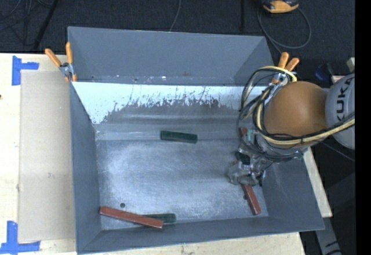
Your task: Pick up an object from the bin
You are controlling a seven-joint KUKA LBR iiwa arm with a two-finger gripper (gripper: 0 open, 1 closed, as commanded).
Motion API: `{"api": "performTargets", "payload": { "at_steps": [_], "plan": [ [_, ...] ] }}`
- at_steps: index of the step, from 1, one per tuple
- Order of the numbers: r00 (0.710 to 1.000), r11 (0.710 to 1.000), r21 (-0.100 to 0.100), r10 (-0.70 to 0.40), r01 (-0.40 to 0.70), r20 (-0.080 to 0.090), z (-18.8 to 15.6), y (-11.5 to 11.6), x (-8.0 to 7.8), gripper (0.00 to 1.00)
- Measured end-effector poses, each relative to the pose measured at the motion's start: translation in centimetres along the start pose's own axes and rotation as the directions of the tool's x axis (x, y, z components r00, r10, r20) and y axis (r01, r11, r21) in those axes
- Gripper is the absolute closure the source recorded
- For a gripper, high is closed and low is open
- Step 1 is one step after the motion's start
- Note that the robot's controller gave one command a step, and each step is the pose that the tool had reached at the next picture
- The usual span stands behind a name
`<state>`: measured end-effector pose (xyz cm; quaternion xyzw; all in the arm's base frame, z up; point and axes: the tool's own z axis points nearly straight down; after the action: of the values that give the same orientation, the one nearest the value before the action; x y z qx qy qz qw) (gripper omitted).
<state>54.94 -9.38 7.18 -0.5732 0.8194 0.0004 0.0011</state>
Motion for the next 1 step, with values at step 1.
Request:
{"api": "performTargets", "payload": {
  "at_steps": [1],
  "plan": [
    [1.0,1.0,-0.002,0.0,0.0,0.0,0.16,0.09,-0.02,0.0]
  ]
}}
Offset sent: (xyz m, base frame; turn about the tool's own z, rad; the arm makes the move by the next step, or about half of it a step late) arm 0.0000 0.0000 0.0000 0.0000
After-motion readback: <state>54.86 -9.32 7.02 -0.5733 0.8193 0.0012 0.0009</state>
